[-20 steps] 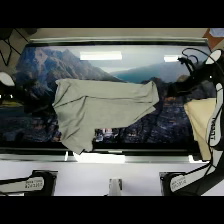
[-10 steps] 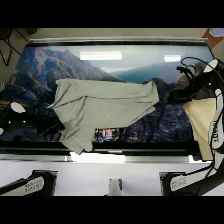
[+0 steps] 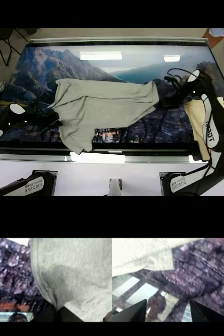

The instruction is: Fold the shirts.

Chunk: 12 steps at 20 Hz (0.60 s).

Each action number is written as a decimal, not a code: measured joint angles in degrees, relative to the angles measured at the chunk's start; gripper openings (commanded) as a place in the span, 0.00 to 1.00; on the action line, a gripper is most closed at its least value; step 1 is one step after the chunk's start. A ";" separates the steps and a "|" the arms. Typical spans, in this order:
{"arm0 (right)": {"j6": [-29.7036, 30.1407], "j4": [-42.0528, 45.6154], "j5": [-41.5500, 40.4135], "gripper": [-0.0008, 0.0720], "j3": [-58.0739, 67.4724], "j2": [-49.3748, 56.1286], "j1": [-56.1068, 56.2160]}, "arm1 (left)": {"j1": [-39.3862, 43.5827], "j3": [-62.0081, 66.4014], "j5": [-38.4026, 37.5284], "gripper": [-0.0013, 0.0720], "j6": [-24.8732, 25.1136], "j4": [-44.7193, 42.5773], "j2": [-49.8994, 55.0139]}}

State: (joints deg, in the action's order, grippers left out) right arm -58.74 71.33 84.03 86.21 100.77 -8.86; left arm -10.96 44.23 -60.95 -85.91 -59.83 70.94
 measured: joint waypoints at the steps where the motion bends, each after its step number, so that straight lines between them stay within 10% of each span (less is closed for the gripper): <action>1: -0.72 -0.20 -1.51 0.66 -0.33 0.52 0.57 | 0.00 0.00 0.15 0.07 0.00 0.07 -0.55; 8: -4.04 -1.88 -8.22 0.56 -1.05 3.98 3.30 | 0.00 -0.02 0.59 0.07 0.68 0.31 -4.74; 12: -4.72 -2.21 -9.99 0.05 -1.09 5.29 5.11 | 0.00 0.02 0.44 0.07 0.76 0.33 -6.45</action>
State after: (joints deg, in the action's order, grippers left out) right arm -63.46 69.12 74.04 85.12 106.06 -3.75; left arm -10.96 44.25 -60.51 -85.14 -59.51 64.49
